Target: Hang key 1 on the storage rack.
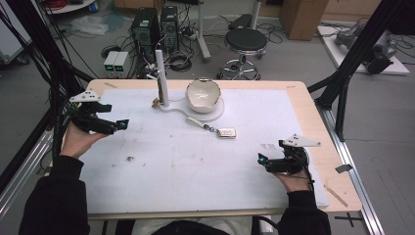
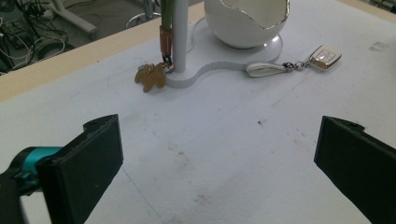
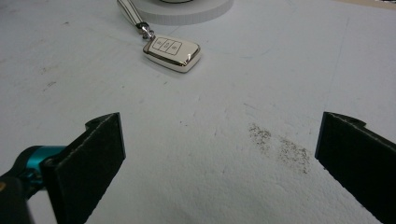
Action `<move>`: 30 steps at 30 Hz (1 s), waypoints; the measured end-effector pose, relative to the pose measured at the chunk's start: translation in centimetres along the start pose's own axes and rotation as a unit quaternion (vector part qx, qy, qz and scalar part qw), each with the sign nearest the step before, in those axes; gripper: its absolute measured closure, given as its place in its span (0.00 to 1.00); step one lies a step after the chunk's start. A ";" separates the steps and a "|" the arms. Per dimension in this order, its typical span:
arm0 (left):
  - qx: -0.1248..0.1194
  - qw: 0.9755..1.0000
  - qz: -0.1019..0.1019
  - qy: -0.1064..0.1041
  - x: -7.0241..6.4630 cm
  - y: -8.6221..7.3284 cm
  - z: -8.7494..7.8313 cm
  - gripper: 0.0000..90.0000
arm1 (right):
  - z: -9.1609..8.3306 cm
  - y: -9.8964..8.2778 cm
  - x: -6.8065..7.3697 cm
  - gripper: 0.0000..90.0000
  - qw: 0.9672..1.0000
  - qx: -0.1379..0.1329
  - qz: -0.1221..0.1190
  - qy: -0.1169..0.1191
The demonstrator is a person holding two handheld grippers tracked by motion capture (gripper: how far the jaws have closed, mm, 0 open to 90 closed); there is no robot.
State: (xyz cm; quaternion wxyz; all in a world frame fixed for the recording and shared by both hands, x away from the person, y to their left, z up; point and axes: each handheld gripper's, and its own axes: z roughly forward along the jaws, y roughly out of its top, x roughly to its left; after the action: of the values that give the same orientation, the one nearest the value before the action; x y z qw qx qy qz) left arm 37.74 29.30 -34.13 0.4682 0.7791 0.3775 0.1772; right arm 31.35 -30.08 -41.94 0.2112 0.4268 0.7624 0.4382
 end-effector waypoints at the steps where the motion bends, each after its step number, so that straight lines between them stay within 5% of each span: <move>1: -0.002 1.000 -0.001 0.002 -0.1 -0.2 -0.1 0.02 | 0.0 0.0 0.0 0.01 1.000 0.000 0.001 0.000; 13: -0.006 0.999 0.006 0.034 -0.6 -2.5 -1.2 0.02 | 0.1 0.0 0.0 0.01 1.000 0.003 0.001 0.001; 30: -0.009 1.000 -0.004 0.029 -1.6 -6.1 -2.1 0.02 | 0.1 -0.1 -0.1 0.01 1.000 0.003 0.001 -0.004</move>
State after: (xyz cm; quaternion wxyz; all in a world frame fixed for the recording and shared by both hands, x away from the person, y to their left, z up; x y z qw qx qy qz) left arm 32.85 31.05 -38.21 0.4650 0.7676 0.3924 0.2013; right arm 31.39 -30.15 -42.07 0.2124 0.4294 0.7627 0.4344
